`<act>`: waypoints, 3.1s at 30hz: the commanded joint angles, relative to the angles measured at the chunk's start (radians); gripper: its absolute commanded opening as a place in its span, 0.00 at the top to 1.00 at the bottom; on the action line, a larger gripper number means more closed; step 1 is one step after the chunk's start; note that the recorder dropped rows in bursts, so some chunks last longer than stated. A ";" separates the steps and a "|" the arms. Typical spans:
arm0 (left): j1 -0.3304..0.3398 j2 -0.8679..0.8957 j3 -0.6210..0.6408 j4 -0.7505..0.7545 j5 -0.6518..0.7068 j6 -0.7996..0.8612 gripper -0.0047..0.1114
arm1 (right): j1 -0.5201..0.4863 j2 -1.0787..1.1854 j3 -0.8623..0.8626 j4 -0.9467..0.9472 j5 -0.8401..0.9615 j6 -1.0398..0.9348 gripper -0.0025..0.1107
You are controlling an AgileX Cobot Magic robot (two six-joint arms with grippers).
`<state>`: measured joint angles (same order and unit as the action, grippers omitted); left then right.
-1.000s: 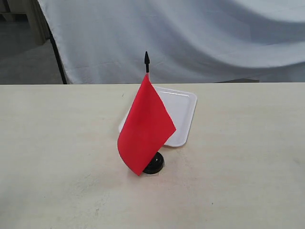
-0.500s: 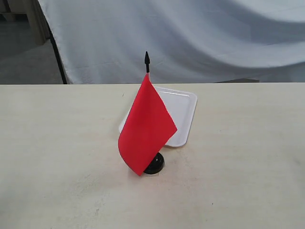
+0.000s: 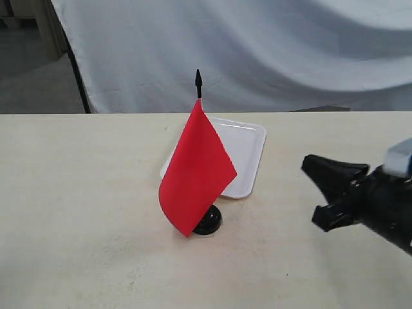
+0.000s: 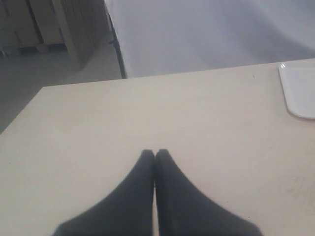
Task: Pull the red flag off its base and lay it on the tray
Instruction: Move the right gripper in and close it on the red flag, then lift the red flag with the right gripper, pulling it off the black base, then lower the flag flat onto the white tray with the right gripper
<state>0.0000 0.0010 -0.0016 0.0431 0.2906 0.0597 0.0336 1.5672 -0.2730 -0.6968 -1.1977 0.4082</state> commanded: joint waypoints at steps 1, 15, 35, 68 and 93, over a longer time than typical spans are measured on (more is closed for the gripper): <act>0.001 -0.001 0.002 0.005 -0.008 -0.003 0.96 | 0.085 0.234 -0.097 -0.079 -0.023 -0.058 0.97; 0.001 -0.001 0.002 0.005 -0.008 -0.003 0.96 | 0.229 0.338 -0.192 -0.070 -0.023 -0.163 0.06; 0.001 -0.001 0.002 0.005 -0.008 -0.003 0.96 | 0.357 0.395 -0.501 0.114 0.180 -0.084 0.06; 0.000 -0.001 0.002 0.005 -0.008 -0.003 0.96 | 0.399 0.286 -0.574 0.053 0.219 -0.158 0.98; 0.000 -0.001 0.002 0.005 -0.008 -0.003 0.96 | 0.364 0.623 -1.101 0.457 0.993 -1.964 0.98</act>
<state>0.0000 0.0010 -0.0016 0.0431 0.2906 0.0597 0.4040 2.1695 -1.3519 -0.2481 -0.1822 -1.5238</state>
